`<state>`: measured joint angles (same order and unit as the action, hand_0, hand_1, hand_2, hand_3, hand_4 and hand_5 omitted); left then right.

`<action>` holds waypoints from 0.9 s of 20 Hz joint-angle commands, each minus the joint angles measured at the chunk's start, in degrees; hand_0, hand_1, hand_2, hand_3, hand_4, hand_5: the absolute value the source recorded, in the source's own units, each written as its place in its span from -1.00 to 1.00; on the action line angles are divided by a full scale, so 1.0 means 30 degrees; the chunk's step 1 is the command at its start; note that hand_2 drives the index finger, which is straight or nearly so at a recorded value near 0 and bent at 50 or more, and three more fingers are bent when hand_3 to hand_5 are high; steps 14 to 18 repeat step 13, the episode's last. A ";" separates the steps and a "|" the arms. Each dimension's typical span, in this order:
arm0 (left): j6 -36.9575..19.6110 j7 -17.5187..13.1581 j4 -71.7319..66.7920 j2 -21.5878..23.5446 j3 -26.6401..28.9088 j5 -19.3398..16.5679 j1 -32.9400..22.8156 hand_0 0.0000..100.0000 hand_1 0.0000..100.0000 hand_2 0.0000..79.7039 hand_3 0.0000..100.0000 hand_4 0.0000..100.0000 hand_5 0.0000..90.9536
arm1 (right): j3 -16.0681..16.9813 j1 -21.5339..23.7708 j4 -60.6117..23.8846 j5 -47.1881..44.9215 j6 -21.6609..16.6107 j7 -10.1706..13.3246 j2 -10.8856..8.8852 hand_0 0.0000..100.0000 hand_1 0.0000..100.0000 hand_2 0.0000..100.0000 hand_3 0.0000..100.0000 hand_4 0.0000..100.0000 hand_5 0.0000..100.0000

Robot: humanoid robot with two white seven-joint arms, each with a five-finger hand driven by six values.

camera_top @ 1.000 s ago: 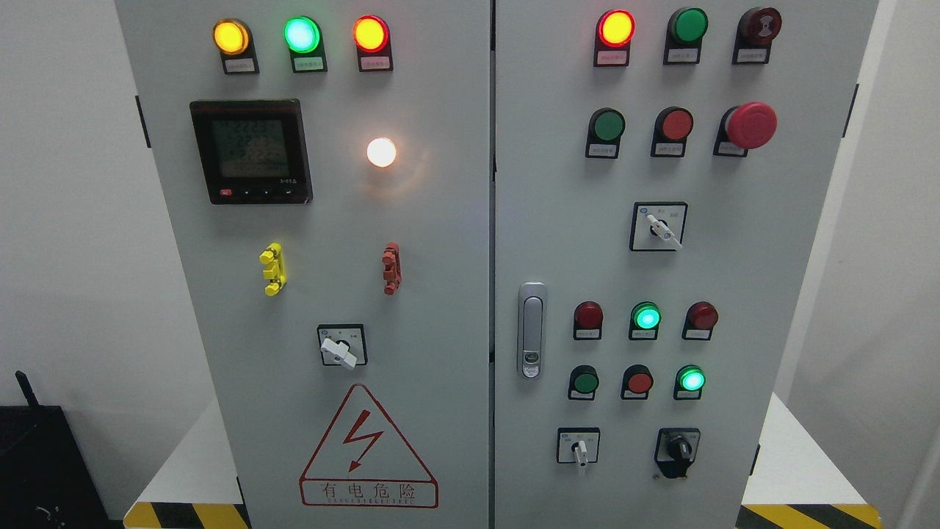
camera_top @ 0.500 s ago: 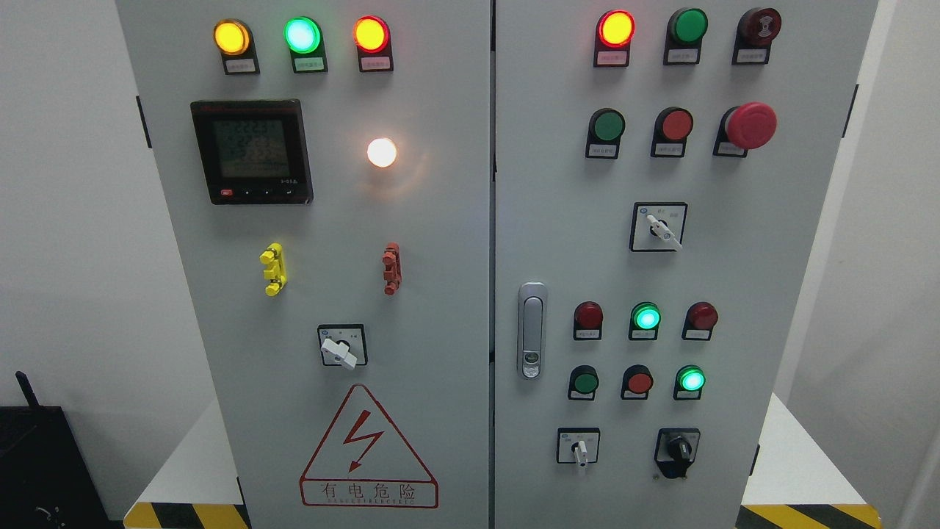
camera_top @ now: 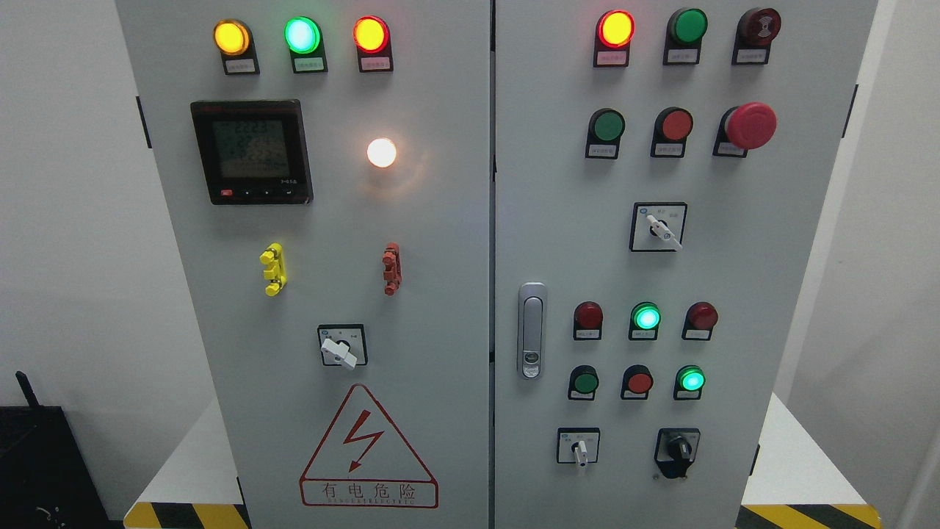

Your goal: Turn on light switch 1

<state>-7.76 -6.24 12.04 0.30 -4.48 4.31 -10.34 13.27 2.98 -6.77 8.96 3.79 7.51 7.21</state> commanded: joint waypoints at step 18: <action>0.0067 0.0264 -0.2606 -0.0772 -0.0557 -0.0266 0.1308 -0.35 -0.92 -1.00 -1.00 -1.00 -1.00 | 0.0000 0.0003 0.0000 0.0000 -0.0003 -0.0013 0.0000 0.00 -1.00 -1.00 -1.00 -1.00 -1.00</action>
